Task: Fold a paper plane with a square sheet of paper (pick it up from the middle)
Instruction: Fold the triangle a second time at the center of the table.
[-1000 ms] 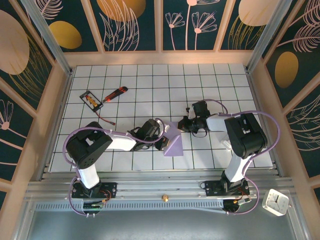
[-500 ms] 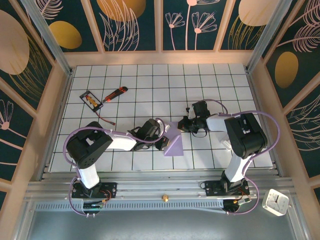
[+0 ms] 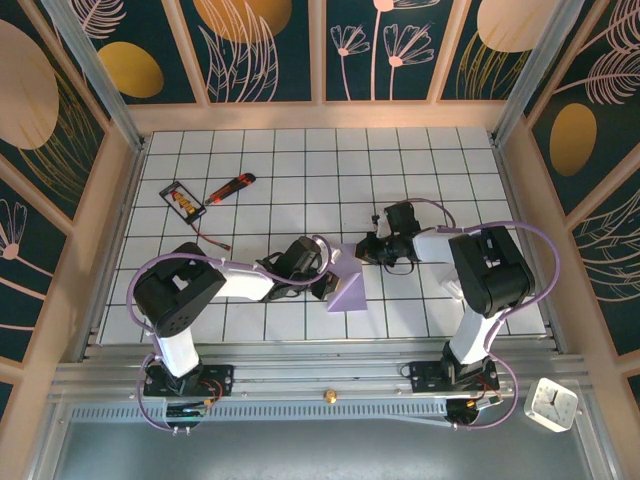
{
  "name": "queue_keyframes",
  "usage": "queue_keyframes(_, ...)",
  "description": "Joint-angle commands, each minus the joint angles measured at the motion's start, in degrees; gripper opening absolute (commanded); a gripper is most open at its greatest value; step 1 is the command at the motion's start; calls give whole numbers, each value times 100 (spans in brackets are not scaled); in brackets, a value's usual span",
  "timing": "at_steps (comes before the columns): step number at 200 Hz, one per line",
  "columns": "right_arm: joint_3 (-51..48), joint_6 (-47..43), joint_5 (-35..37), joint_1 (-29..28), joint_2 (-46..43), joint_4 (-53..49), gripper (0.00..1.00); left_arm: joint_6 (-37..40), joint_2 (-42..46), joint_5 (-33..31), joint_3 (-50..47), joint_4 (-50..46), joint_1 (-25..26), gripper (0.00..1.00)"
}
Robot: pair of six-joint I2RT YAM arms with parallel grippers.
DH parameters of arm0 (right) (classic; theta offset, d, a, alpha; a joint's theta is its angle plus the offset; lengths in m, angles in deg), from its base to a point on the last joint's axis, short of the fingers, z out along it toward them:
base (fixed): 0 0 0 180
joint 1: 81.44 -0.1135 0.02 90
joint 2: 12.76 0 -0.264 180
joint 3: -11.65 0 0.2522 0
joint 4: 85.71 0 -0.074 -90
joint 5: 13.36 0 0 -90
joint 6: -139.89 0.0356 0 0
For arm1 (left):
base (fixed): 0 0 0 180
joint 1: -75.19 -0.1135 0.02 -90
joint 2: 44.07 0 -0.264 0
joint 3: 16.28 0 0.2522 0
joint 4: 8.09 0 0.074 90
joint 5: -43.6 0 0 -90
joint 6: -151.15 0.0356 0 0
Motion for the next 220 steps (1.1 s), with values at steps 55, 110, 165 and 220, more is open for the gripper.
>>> queue_keyframes(55,-180,-100,441,-71,268,-441,3,137,-10,-132,-12,-100,-69,0)
queue_keyframes(110,-166,-115,448,-77,277,-451,3,114,-53,-90,-39,-71,-117,0)
queue_keyframes(165,-173,-105,439,-80,295,-438,3,-47,-53,316,-90,109,-114,0)
queue_keyframes(220,-179,-99,431,-77,284,-425,3,-54,-76,123,-158,41,-114,0)
